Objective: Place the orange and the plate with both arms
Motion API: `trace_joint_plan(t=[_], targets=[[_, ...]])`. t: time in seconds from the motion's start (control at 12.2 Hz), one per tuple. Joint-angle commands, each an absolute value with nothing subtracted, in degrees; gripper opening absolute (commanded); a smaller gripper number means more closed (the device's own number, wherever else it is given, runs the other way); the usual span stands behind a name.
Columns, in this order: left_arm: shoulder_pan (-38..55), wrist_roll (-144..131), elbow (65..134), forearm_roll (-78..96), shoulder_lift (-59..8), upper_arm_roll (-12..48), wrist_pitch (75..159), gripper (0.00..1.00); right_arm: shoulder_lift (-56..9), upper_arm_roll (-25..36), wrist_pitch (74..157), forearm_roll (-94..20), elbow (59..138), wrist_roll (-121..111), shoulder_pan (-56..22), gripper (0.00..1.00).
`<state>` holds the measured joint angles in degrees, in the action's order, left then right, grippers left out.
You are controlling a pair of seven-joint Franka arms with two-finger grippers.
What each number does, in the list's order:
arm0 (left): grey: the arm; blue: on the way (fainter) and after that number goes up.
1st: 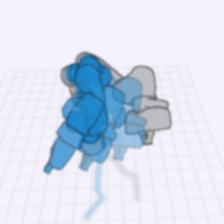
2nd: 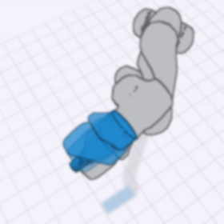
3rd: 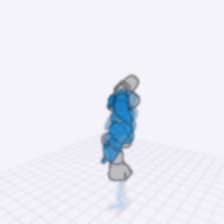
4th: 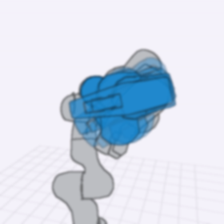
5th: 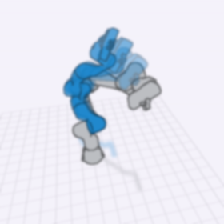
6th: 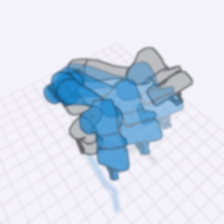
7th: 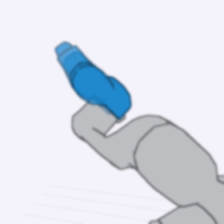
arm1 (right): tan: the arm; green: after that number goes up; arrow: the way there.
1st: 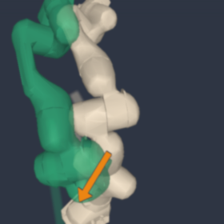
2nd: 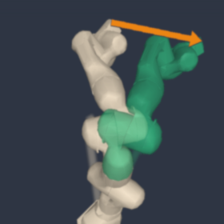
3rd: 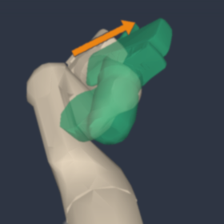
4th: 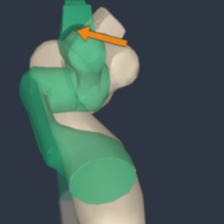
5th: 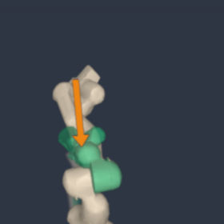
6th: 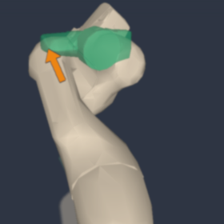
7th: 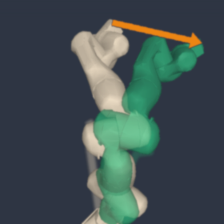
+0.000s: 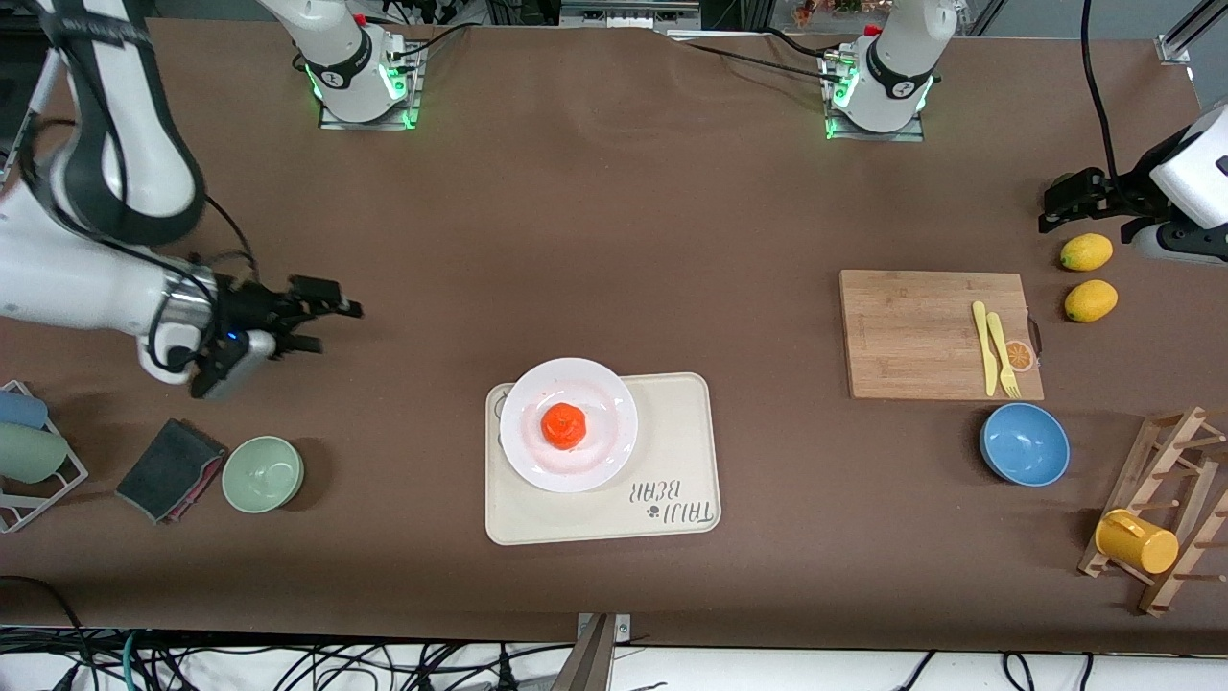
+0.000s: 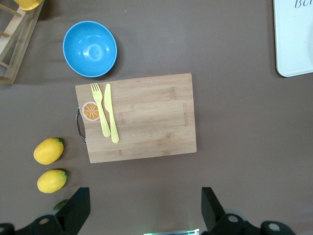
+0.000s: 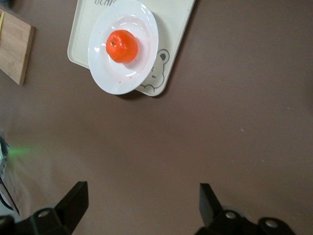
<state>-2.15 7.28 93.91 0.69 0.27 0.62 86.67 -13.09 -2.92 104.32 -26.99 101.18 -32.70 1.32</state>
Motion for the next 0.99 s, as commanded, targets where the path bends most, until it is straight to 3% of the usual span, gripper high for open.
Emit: trace_joint_plan(t=[0.0, 0.33, 0.9], targets=[[-2.0, 8.5, 92.4, 0.8, -0.3, 0.4, 85.5, 1.00, -6.0, -2.2, 100.0, -18.3, 103.4, -26.1, 1.0, 1.00], [-1.9, 8.5, 92.4, 0.8, -0.4, 0.5, 85.4, 1.00, 1.7, -2.5, 93.7, -4.9, 101.0, -14.6, 0.8, 1.00], [-1.9, 8.5, 92.4, 0.8, -0.4, 0.5, 85.5, 1.00, 2.7, -2.9, 90.1, 3.3, 97.1, -10.0, 0.8, 1.00]])
